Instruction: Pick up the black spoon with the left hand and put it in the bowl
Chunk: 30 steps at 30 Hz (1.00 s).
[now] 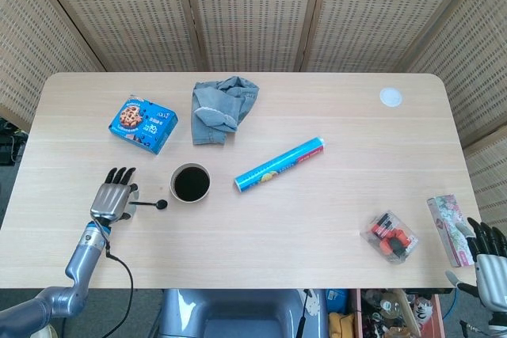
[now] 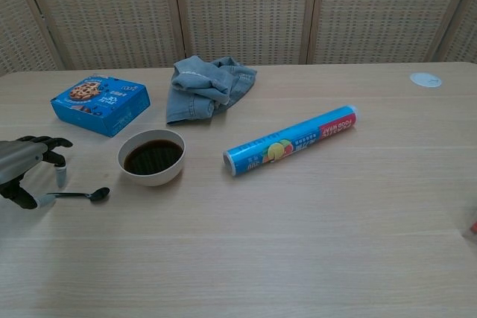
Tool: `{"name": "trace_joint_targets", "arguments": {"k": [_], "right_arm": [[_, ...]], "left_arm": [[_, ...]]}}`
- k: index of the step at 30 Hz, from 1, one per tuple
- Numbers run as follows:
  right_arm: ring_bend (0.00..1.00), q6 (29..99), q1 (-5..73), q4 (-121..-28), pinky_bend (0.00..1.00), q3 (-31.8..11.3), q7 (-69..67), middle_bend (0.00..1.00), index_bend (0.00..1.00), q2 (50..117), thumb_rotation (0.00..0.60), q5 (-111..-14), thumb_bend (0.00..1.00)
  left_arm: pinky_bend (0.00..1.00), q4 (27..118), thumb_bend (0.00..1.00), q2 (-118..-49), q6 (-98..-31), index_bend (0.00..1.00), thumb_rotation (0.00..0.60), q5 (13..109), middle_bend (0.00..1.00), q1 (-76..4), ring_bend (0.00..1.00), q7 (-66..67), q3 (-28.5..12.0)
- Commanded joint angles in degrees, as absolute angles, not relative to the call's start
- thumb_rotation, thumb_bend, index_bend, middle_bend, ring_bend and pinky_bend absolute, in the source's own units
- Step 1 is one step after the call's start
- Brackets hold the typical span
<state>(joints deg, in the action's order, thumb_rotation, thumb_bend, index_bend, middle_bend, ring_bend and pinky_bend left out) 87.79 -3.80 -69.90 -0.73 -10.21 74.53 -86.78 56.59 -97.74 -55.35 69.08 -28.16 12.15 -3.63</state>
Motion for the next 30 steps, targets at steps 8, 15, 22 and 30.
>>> {"name": "trace_joint_targets", "arguments": {"k": [8,15,22,30], "right_arm": [[0.00,87.8,-3.9,-70.1,0.00,-0.8,-10.0,0.15,0.17,74.4,0.600,-86.7,0.21],[0.00,87.9,-3.9,-70.3,0.00,-0.7,-9.8,0.15,0.17,74.3,0.600,-86.7,0.21],[0.00,87.8,-4.0,-70.4,0.00,-0.7,-9.7,0.15,0.17,74.3,0.600,-86.6,0.21],[0.00,87.7,-4.0,-70.3,0.00,-0.7,-9.7,0.15,0.17,74.3,0.600,-86.5,0.21]], "left_arm": [[0.00,55.7,0.38,-98.5,-54.4,0.50,0.600,69.2,0.06,-28.2,0.00,12.1,-4.0],[0.00,55.1,0.38,-98.7,-53.8,0.52,0.600,69.1,0.06,-28.1,0.00,12.2,-4.4],[0.00,55.1,0.38,-98.7,-53.3,0.52,0.600,68.8,0.06,-28.1,0.00,12.7,-4.5],[0.00,55.5,0.38,-98.5,-52.6,0.54,0.600,68.3,0.06,-28.0,0.00,13.2,-4.7]]}}
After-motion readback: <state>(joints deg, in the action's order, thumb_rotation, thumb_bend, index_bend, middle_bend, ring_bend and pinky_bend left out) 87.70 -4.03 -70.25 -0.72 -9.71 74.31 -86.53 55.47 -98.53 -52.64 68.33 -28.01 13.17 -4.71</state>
